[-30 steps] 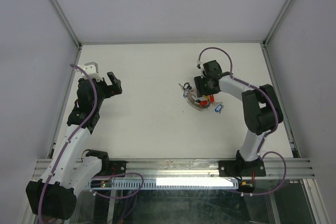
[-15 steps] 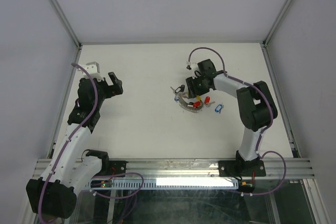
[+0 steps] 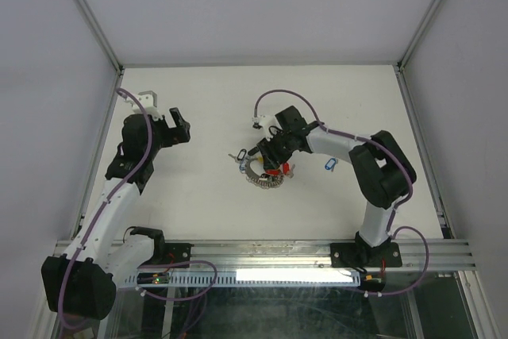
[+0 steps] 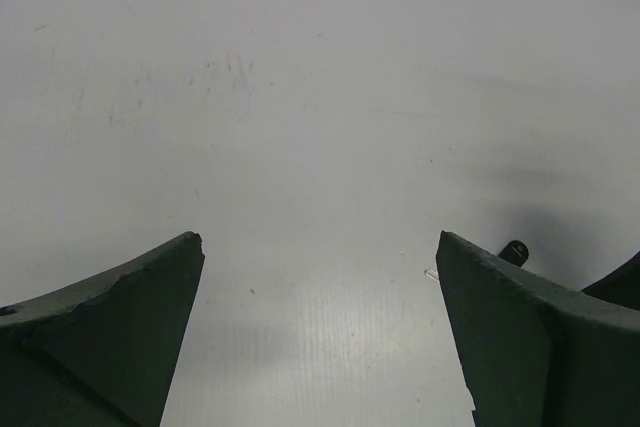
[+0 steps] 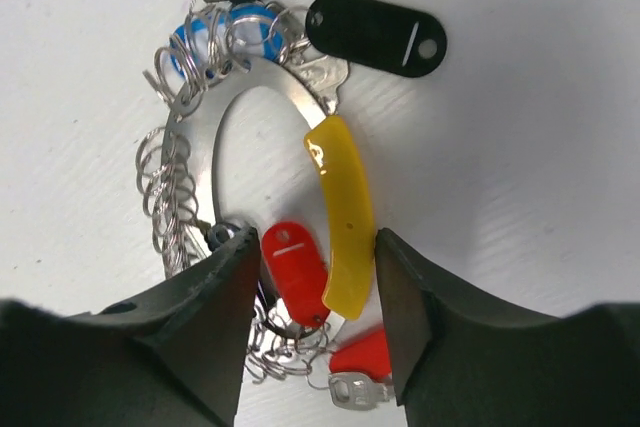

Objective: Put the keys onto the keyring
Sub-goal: Move the keyring to the center of the board.

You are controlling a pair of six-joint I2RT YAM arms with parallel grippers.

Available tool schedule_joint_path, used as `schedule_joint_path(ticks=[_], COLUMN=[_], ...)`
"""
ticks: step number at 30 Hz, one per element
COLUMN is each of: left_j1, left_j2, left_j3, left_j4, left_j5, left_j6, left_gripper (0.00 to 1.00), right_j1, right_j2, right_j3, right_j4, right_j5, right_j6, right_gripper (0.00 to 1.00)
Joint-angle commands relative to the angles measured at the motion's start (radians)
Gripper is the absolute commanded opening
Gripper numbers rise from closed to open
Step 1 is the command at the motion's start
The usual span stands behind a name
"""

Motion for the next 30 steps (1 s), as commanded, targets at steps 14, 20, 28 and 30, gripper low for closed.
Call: schedule_joint_path(ticks=[14,20,28,30], left_j1=[-0.147,-0.365,-0.442,-0.450], left_j2=[0.162,0.305,0.634,0.719], left_j3=[0.116,0.165,0.320,0.386], left_j4=[0.037,0.064,0.183,0.178], left_j5=[0.083,-0.064,0.035,0.063], left_j6=[0.038,0.051,0.100,0.119], left_gripper=[0.99,0.99,0.90,0.86], right_j1=[-0.006,-0.016,-0.018,-0.019], right_j2=[-0.611,-0.822,-1.022,-1.066], right_j3=[-0.428,-0.549,-0.591,-0.605], right_j4=[0.378,0.285,0.123,0.095], right_j5=[0.227,0.322,0.324,0.316], right_j6=[0.574,0.677,0.734,0.755], right_gripper=[0.58,0.58,0.58,0.58])
